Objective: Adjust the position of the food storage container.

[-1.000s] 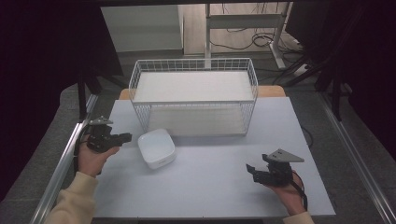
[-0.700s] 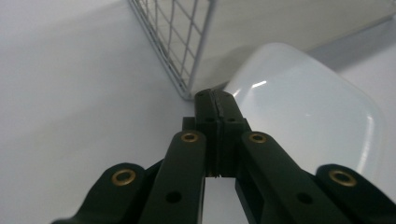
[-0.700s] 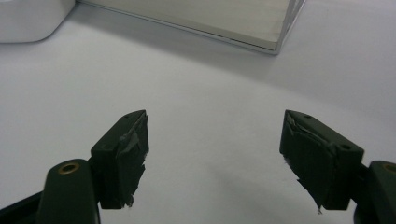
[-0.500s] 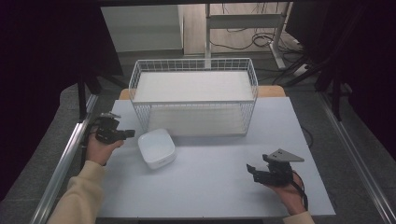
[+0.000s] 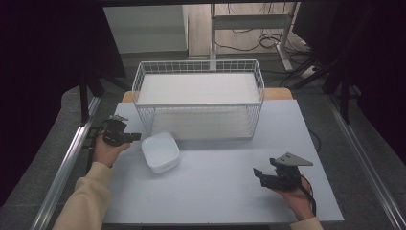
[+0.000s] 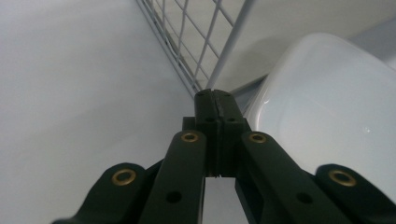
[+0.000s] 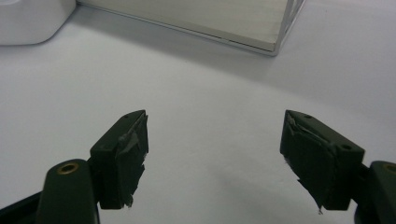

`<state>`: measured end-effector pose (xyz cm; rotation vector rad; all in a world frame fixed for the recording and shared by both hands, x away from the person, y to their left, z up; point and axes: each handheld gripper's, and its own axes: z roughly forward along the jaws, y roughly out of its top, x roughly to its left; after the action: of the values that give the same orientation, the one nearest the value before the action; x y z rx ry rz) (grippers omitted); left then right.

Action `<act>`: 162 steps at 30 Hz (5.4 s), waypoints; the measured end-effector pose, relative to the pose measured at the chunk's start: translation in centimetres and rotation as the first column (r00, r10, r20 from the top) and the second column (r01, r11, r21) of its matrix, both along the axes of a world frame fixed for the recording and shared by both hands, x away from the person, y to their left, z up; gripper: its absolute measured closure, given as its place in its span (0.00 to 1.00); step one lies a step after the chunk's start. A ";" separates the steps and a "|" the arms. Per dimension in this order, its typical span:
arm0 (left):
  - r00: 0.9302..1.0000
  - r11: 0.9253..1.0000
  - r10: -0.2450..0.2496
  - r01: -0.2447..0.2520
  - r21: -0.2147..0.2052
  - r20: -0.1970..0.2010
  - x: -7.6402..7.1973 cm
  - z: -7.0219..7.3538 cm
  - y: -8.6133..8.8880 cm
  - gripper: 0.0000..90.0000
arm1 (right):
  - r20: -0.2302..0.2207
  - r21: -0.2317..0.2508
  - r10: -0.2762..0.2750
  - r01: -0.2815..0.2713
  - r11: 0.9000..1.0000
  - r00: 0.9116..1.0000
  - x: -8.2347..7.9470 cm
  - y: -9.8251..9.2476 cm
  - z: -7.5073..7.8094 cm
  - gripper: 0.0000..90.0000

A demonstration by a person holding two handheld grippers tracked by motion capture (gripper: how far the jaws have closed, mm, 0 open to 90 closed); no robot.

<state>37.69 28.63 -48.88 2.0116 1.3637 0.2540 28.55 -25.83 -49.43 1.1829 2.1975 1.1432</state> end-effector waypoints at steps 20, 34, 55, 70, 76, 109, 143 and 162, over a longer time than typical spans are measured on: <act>0.997 0.997 -0.077 0.077 0.007 -0.001 -0.2 -0.5 -1.8 1.00 | -0.010 0.008 0.012 -0.012 1.000 1.000 -0.1 0.3 0.0 0.26; 0.992 0.992 -0.127 0.127 -0.013 0.009 -0.6 -0.6 -3.8 1.00 | -0.016 0.004 0.009 -0.009 1.000 1.000 -0.1 0.4 0.0 0.26; 0.982 0.980 -0.191 0.191 -0.057 0.011 -1.2 -0.8 -6.6 1.00 | -0.023 0.001 0.002 -0.002 1.000 1.000 -0.1 0.4 0.0 0.26; 0.971 0.967 -0.240 0.241 -0.080 0.015 -1.9 -0.8 -9.6 1.00 | -0.022 0.004 0.005 -0.005 1.000 1.000 -0.2 0.4 0.1 0.26; 0.956 0.953 -0.292 0.293 -0.077 0.021 -2.4 -0.8 -11.8 1.00 | -0.025 0.002 0.007 -0.007 1.000 1.000 -0.2 0.4 0.0 0.26; 0.968 0.964 -0.250 0.250 -0.091 0.021 -8.6 -0.1 -11.4 0.99 | -0.021 0.000 0.007 -0.007 1.000 1.000 -0.3 0.6 0.1 0.26; 0.968 0.960 -0.251 0.252 -0.125 0.023 -6.5 -0.7 -14.2 0.99 | -0.020 -0.006 0.007 -0.008 1.000 1.000 -0.3 0.5 0.1 0.26; 0.990 0.981 -0.105 0.118 -0.156 0.089 -10.3 0.9 -10.5 0.40 | 0.023 0.004 0.078 -0.078 0.997 0.997 -0.6 0.9 0.2 0.24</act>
<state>27.39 18.17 -47.99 1.9154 1.1785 0.1664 27.93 -24.93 -49.19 1.0896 2.2424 1.1877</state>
